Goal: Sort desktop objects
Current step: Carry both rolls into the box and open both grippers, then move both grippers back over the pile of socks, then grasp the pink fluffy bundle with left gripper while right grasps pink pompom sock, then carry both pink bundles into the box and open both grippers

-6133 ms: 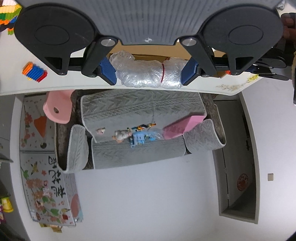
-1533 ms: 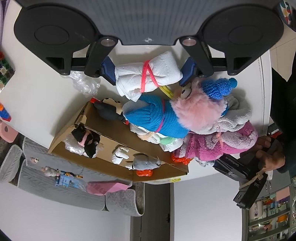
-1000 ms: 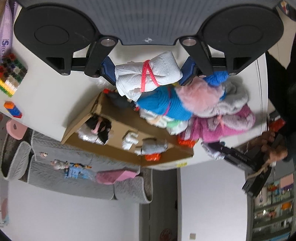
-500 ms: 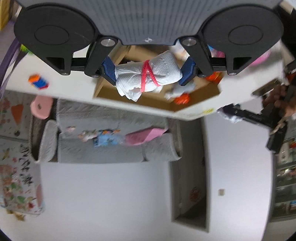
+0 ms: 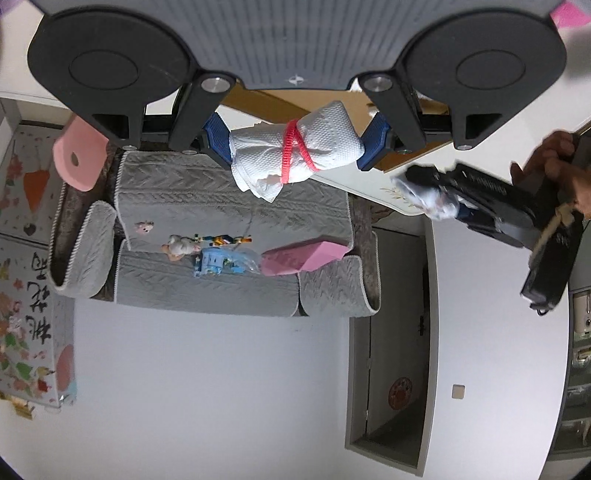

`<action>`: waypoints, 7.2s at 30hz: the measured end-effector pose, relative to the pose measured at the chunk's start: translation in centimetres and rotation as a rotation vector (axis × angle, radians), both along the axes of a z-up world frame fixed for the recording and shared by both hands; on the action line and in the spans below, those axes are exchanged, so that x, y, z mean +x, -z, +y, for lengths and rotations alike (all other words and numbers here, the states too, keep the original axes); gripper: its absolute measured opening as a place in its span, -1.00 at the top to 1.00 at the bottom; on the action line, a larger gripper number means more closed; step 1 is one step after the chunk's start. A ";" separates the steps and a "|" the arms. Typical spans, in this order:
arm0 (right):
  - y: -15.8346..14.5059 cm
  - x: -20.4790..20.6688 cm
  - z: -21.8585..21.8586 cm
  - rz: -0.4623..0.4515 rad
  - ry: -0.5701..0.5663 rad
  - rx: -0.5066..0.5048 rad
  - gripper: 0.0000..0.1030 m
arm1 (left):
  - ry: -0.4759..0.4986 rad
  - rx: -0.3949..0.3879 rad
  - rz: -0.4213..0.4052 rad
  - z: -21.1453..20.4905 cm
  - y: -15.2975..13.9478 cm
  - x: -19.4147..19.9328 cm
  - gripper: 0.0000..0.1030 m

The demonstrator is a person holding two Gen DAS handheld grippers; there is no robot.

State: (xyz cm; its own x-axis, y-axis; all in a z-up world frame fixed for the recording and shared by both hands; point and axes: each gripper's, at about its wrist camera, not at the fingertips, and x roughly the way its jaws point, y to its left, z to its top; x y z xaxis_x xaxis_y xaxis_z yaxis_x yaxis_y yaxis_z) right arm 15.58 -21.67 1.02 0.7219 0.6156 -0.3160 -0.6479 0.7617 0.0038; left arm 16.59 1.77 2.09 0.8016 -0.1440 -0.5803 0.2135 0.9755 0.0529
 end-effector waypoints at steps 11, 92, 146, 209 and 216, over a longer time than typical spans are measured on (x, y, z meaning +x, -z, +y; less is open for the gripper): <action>3.4 4.2 3.8 0.151 -0.035 -0.162 -0.31 | 0.011 0.075 0.137 -1.1 3.7 5.5 -0.43; 11.6 -15.1 3.5 0.108 -0.297 -0.322 -0.79 | 0.045 -0.232 0.388 -2.7 9.7 -19.1 -1.00; 4.7 -13.7 -6.9 0.149 -0.112 0.131 0.30 | 0.018 0.003 0.080 -2.9 1.7 -21.0 -0.28; 6.2 5.7 0.4 0.269 -0.088 -0.069 0.30 | 0.070 0.054 0.123 -4.3 5.3 1.7 -0.29; 6.4 6.5 1.2 0.285 -0.075 -0.081 0.30 | 0.067 0.072 0.123 -4.8 5.2 2.3 -0.29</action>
